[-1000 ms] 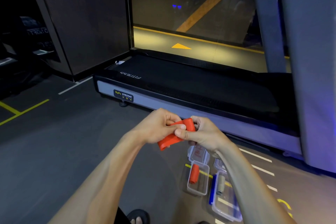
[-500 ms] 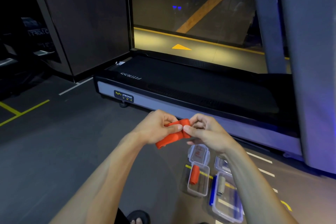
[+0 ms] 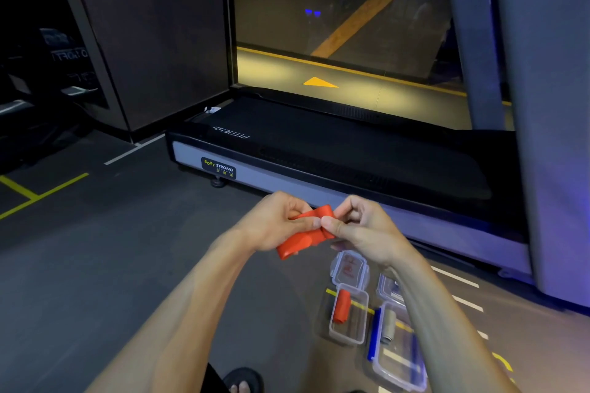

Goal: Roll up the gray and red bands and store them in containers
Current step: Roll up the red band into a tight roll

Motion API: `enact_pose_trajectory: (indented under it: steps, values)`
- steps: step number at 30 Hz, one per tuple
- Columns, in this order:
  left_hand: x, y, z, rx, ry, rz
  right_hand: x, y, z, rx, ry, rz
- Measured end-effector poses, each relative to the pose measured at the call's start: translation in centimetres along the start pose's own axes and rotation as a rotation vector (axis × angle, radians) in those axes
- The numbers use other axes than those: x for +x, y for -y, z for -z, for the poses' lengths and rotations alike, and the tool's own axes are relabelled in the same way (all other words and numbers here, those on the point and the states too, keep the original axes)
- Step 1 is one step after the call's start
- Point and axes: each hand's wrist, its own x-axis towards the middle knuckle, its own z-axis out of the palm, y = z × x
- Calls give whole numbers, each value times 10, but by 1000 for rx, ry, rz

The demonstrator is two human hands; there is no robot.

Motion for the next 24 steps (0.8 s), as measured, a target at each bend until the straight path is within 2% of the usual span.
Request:
enact_pose_trajectory:
  steps: [6,13,17,24]
  values:
    - [0,8,2,14,22,-84,4,-5,1,-46,-30,22]
    - [3,10,1,70,-7,-83,2,-9,-7,-309,17,115]
    - [5,12,2,175,-85,-90,0,-4,-6,-240,93,66]
    - [0,1,0,52,-49,-19,3,-6,-4,-192,-39,41]
